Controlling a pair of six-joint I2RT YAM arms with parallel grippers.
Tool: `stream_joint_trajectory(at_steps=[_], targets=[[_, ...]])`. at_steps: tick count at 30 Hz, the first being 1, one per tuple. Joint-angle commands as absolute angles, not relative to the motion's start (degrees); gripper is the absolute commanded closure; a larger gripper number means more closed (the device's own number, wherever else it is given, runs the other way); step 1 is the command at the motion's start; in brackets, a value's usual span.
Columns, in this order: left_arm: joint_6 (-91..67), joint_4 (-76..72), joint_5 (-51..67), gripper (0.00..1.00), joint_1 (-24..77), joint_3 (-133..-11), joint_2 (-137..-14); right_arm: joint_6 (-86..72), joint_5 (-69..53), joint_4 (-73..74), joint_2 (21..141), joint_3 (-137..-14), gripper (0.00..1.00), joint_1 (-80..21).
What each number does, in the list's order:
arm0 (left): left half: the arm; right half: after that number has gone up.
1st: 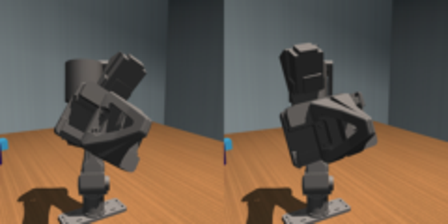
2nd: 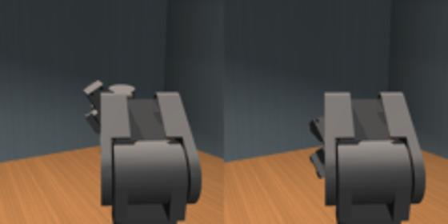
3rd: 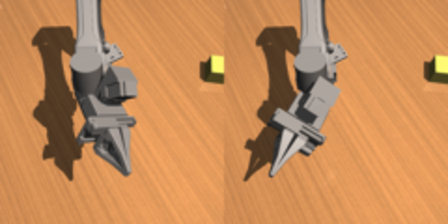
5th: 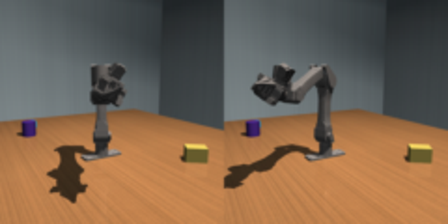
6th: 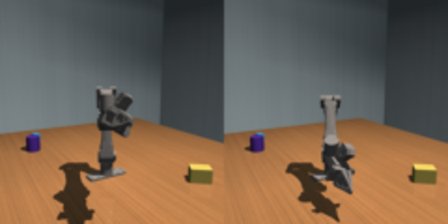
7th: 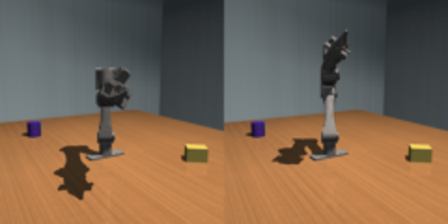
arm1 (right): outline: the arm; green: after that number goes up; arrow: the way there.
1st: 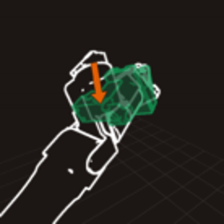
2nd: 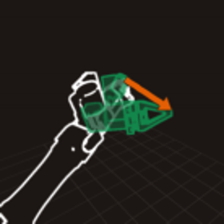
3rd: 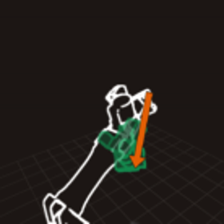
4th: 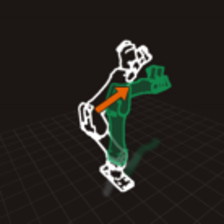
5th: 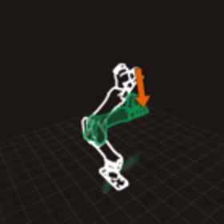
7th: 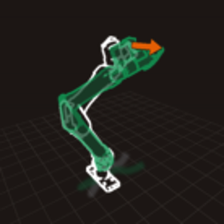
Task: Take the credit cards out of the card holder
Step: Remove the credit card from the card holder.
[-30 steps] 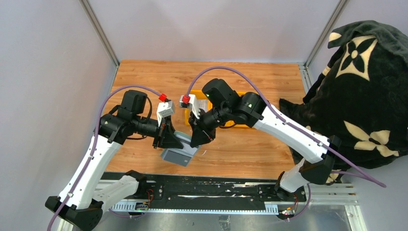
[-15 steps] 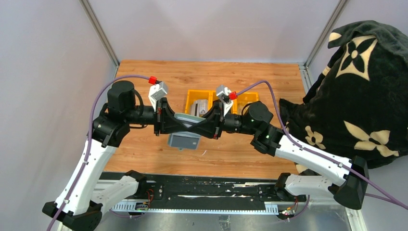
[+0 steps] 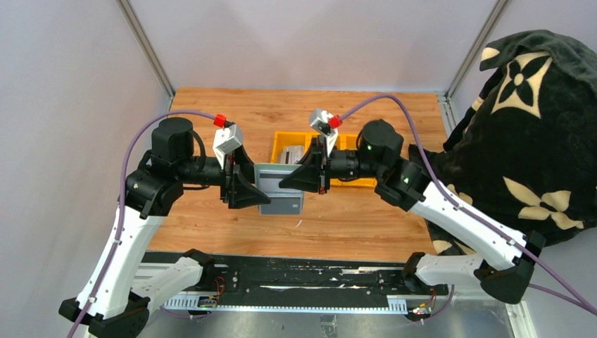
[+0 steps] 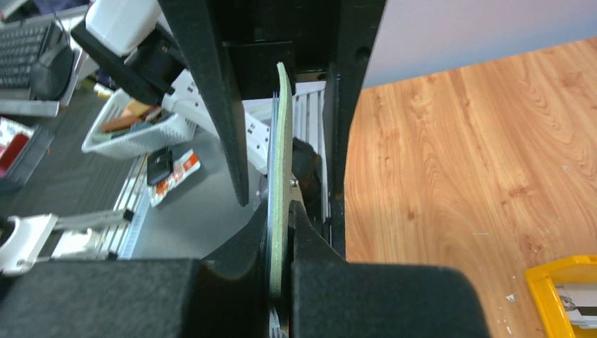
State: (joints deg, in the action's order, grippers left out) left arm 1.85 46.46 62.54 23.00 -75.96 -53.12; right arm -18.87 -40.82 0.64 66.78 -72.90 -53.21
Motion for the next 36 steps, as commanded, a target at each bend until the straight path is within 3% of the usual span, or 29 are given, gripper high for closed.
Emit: stream_joint_trajectory(at_steps=[1, 7, 18, 24, 27, 30, 33, 36], targets=[[7.70, 52.05, 62.97, 0.41, 23.03, -78.24, -55.41, -8.61, -48.69, 22.82, 72.23, -82.32, 1.00, -53.39], [10.53, 54.91, 63.34, 0.51, 23.03, -79.02, -56.29, -3.26, -48.82, 29.32, 74.12, -86.70, 1.00, -55.22], [8.87, 55.05, 67.41, 0.63, 23.03, -69.98, -56.35, -3.11, -52.17, 30.75, 79.78, -93.21, 1.00, -56.28], [9.57, 54.98, 67.57, 0.89, 23.03, -71.90, -56.40, -2.09, -52.48, 32.63, 81.35, -93.71, 0.99, -56.43], [10.57, 54.93, 67.18, 1.00, 23.03, -72.15, -56.31, -5.49, -51.81, 27.16, 79.23, -90.77, 0.80, -55.96], [11.09, 55.08, 65.97, 1.00, 23.03, -73.71, -56.67, -14.61, -52.08, 11.89, 74.02, -81.65, 0.60, -53.64], [11.32, 55.20, 65.89, 1.00, 23.03, -75.73, -57.01, -25.04, -50.28, -6.92, 68.34, -68.84, 0.54, -51.53], [11.33, 55.15, 65.05, 1.00, 23.03, -77.35, -57.37, -28.66, -47.91, -11.66, 65.60, -64.22, 0.55, -51.42]])
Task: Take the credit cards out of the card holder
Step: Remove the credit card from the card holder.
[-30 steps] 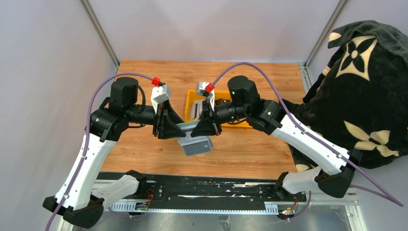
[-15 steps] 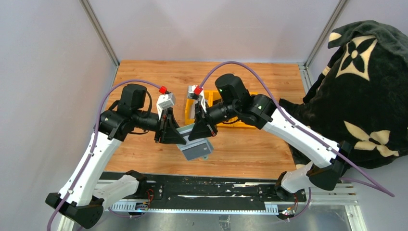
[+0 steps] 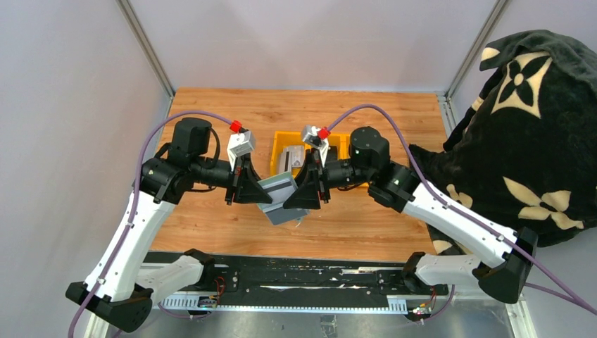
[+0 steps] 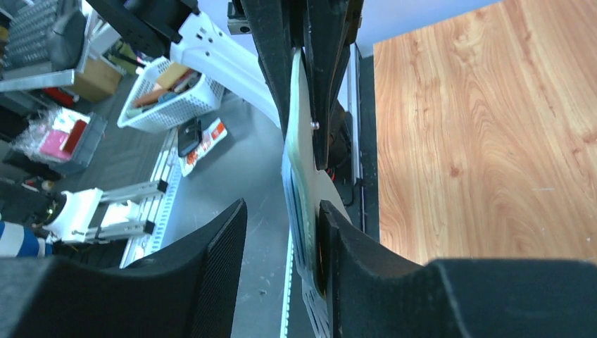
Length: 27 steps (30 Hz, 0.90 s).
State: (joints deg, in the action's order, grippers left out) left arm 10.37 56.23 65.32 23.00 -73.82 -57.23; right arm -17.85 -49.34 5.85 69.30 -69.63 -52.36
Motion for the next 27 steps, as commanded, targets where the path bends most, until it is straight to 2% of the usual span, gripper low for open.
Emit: stream_joint_trajectory(at_steps=[1, 4, 6, 9, 11, 12, 14, 17, 18, 19, 22, 27], targets=[[10.74, 54.76, 64.89, 1.00, 23.03, -77.71, -57.39, -29.74, -47.59, -13.16, 64.98, -62.76, 0.56, -51.42], [6.53, 51.36, 64.91, 1.00, 23.03, -76.98, -56.42, -33.66, -46.90, -20.60, 63.13, -57.74, 0.57, -51.42], [1.55, 44.95, 63.91, 1.00, 23.03, -75.02, -54.83, -35.29, -46.26, -23.65, 62.54, -55.12, 0.62, -51.42], [-7.49, 34.31, 62.33, 1.00, 22.94, -70.51, -51.09, -37.19, -46.49, -26.35, 62.34, -53.22, 0.76, -51.42], [-9.00, 32.65, 62.14, 0.98, 22.94, -69.09, -49.71, -37.36, -46.61, -24.97, 62.31, -53.41, 0.95, -51.25], [-7.93, 34.34, 62.17, 0.92, 22.94, -69.04, -49.70, -36.66, -46.77, -23.07, 62.36, -54.27, 1.00, -51.05], [-3.82, 40.23, 61.53, 0.79, 22.94, -69.96, -50.52, -33.26, -47.20, -15.47, 62.63, -57.81, 1.00, -50.81], [0.66, 47.78, 61.91, 0.48, 22.94, -71.25, -52.27, -22.67, -49.20, 4.83, 65.82, -66.71, 1.00, -50.89], [2.18, 49.35, 63.08, 0.39, 22.94, -71.29, -52.71, -19.17, -49.57, 9.49, 67.01, -69.91, 1.00, -51.01], [3.21, 50.76, 64.46, 0.35, 22.94, -71.16, -53.01, -15.92, -49.77, 15.62, 68.76, -73.37, 1.00, -51.27], [5.26, 52.81, 67.42, 0.33, 23.03, -70.40, -54.13, -6.34, -50.04, 33.31, 75.42, -82.13, 1.00, -52.73], [6.63, 53.92, 68.31, 0.44, 23.03, -70.36, -55.96, 2.78, -46.24, 46.39, 81.92, -90.92, 1.00, -56.55]])
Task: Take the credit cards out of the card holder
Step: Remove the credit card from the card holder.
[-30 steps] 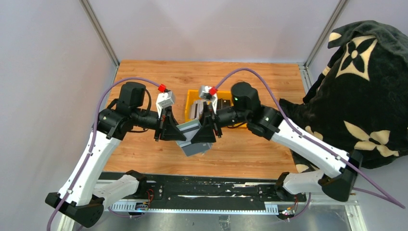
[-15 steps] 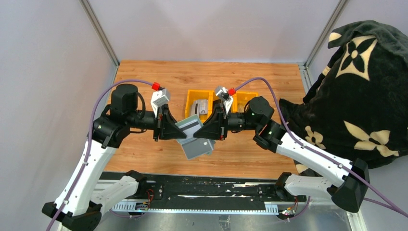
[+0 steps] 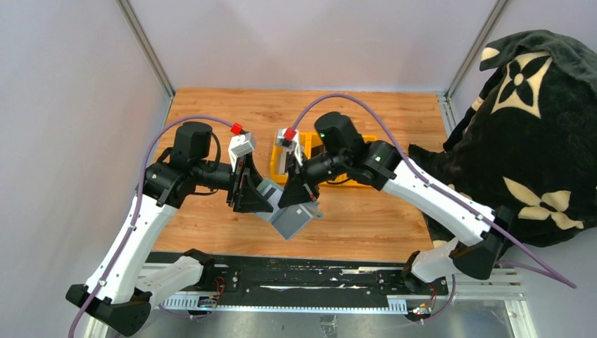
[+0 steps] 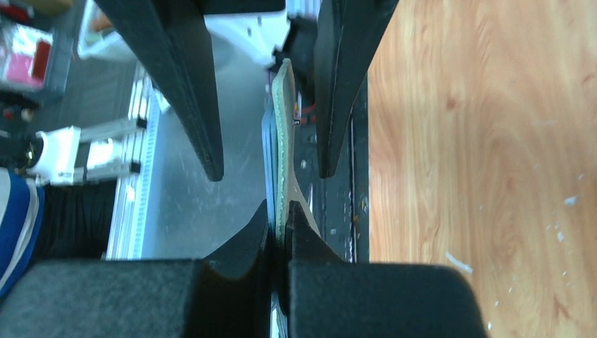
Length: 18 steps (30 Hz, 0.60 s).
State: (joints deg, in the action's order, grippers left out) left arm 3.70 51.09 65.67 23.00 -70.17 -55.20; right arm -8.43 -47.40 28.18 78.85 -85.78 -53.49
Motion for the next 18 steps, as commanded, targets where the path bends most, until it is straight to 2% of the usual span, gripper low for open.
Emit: stream_joint_trajectory(at_steps=[1, 6, 14, 16, 18], targets=[[7.16, 54.53, 68.61, 0.48, 23.03, -70.22, -55.98, 3.37, -45.77, 47.50, 82.75, -91.94, 1.00, -56.94], [8.61, 55.98, 69.22, 0.60, 23.03, -66.82, -54.97, 3.94, -46.22, 47.92, 84.64, -95.37, 1.00, -57.67], [8.26, 56.12, 70.63, 0.58, 23.20, -63.49, -53.90, 4.34, -46.00, 48.63, 87.62, -100.46, 1.00, -59.24], [8.27, 56.12, 71.68, 0.61, 23.20, -63.90, -54.18, 3.74, -46.04, 48.40, 88.59, -101.81, 1.00, -59.77], [8.14, 56.08, 72.67, 0.73, 23.20, -64.55, -54.54, 3.01, -46.58, 47.36, 88.76, -102.19, 1.00, -59.85]])
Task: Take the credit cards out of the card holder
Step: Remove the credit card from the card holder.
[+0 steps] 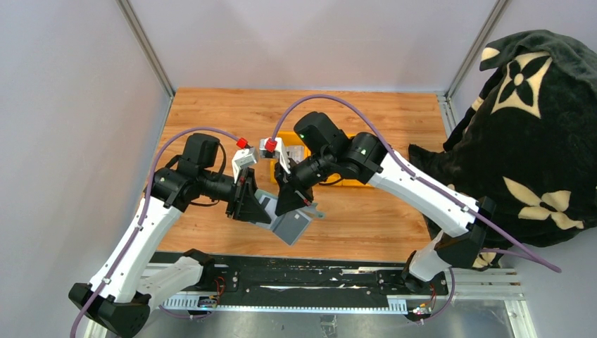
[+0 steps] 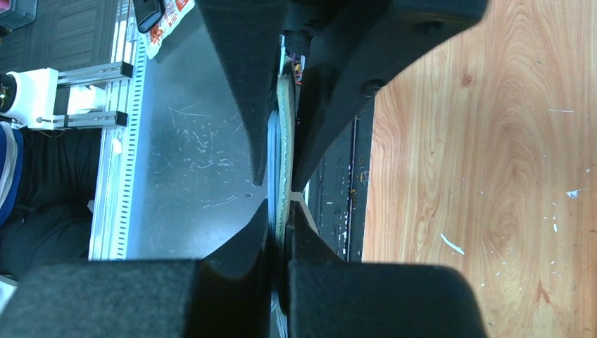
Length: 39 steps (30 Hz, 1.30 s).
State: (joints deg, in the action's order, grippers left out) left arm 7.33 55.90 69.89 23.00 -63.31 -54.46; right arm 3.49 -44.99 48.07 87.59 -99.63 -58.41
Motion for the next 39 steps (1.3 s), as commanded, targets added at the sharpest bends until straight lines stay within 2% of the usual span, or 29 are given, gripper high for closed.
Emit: stream_joint_trajectory(at_steps=[1, 2, 4, 6, 7, 9, 12, 16, 18, 25, 28, 36, 39], targets=[[8.03, 56.08, 73.08, 0.79, 23.20, -65.05, -54.60, 2.82, -46.85, 46.44, 88.34, -101.84, 1.00, -59.85], [7.96, 56.07, 73.95, 0.86, 23.20, -65.53, -54.66, 2.67, -47.11, 44.89, 87.13, -100.81, 0.98, -59.73], [7.81, 56.13, 75.06, 0.93, 23.20, -65.85, -54.57, 2.20, -47.41, 42.50, 85.63, -99.20, 0.93, -59.39], [7.45, 56.08, 75.56, 0.98, 23.20, -66.10, -54.84, 1.01, -48.52, 39.08, 83.51, -96.94, 0.80, -58.27], [7.39, 56.06, 75.49, 1.00, 23.20, -66.26, -55.21, -1.21, -48.56, 34.83, 81.67, -94.29, 0.73, -57.03], [7.66, 56.19, 74.68, 1.00, 23.20, -66.74, -55.47, -5.13, -48.33, 30.64, 79.10, -91.83, 0.66, -54.78], [7.97, 56.41, 70.54, 1.00, 23.20, -68.58, -56.48, -14.98, -45.26, 20.08, 73.35, -85.03, 0.59, -49.00], [7.73, 56.37, 64.44, 1.00, 22.82, -71.45, -58.62, -23.98, -32.87, 5.93, 65.05, -74.75, 0.58, -46.56], [5.97, 54.85, 62.82, 1.00, 22.68, -71.63, -59.13, -27.60, -30.53, 2.91, 63.39, -71.27, 0.59, -46.56], [-8.72, 39.44, 57.91, 1.00, 21.15, -68.17, -55.32, -45.25, -40.67, -16.53, 65.21, -61.77, 0.65, -46.71], [-12.69, 33.44, 57.77, 1.00, 20.34, -66.26, -53.18, -47.08, -41.74, -17.67, 66.26, -60.70, 0.67, -46.84], [-15.61, 31.89, 60.71, 1.00, 20.30, -65.46, -52.92, -48.00, -39.84, -18.41, 68.30, -59.51, 0.67, -47.14], [-18.03, 29.56, 61.99, 0.97, 20.30, -64.57, -52.29, -49.21, -40.07, -20.78, 69.96, -59.65, 0.67, -47.45]])
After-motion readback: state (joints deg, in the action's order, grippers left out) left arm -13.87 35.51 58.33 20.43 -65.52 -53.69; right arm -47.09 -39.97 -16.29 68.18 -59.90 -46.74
